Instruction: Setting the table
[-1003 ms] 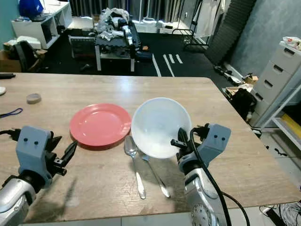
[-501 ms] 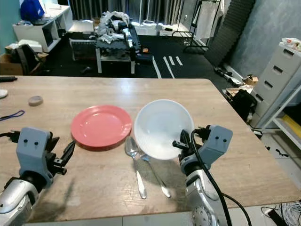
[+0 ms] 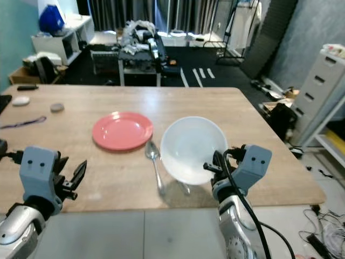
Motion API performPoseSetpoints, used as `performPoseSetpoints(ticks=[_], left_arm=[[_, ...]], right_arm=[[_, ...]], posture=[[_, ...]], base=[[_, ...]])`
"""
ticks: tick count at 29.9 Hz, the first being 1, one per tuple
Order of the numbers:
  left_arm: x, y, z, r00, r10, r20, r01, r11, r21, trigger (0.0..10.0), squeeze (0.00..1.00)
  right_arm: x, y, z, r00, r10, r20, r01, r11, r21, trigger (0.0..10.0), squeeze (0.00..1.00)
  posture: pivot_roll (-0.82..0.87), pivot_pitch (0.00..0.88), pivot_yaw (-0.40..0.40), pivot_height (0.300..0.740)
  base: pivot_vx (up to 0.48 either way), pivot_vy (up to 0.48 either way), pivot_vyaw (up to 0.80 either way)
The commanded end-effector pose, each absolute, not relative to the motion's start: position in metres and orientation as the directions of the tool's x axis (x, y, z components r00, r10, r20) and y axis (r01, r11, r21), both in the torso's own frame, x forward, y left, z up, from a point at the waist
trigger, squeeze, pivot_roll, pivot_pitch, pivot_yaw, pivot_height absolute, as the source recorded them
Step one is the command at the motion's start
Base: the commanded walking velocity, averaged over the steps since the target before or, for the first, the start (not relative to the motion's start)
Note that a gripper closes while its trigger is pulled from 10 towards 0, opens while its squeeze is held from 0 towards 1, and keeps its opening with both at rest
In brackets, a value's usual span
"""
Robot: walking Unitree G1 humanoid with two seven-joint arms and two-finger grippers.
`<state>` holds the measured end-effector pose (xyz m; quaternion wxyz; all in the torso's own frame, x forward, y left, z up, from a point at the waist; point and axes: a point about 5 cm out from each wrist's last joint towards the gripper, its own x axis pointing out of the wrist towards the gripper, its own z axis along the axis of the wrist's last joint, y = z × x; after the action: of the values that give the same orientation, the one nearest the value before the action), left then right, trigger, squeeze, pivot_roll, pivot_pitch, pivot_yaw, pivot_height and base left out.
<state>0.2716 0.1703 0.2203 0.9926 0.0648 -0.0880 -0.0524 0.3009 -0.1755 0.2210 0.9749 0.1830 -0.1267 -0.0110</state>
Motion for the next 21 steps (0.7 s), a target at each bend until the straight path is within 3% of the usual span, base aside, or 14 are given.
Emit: performPoseSetpoints(ticks=[1,9,21], left_arm=[[0.2705,0.1733,0.2165,0.982,-0.101,0.157,0.079,0.987,0.14,10.0,0.0],[0.2711,0.1732,0.2167,0.982,-0.1,0.158,0.078,0.987,0.14,10.0,0.0],[0.272,0.173,0.2169,0.982,-0.101,0.158,0.079,0.987,0.141,10.0,0.0]], right_arm=[[0.2991,-0.1754,0.2188,0.968,-0.07,0.239,-0.02,0.935,0.355,10.0,0.0],[0.2991,-0.1758,0.2181,0.969,-0.073,0.236,-0.016,0.935,0.354,10.0,0.0],[0.2988,-0.1755,0.2162,0.97,-0.075,0.23,-0.012,0.934,0.356,10.0,0.0]], posture=[[0.08,0.141,0.049,0.74],[0.08,0.145,0.05,0.74],[0.08,0.146,0.054,0.74]], base=[[-0.277,0.0,0.0],[-0.27,0.0,0.0],[0.0,0.0,0.0]])
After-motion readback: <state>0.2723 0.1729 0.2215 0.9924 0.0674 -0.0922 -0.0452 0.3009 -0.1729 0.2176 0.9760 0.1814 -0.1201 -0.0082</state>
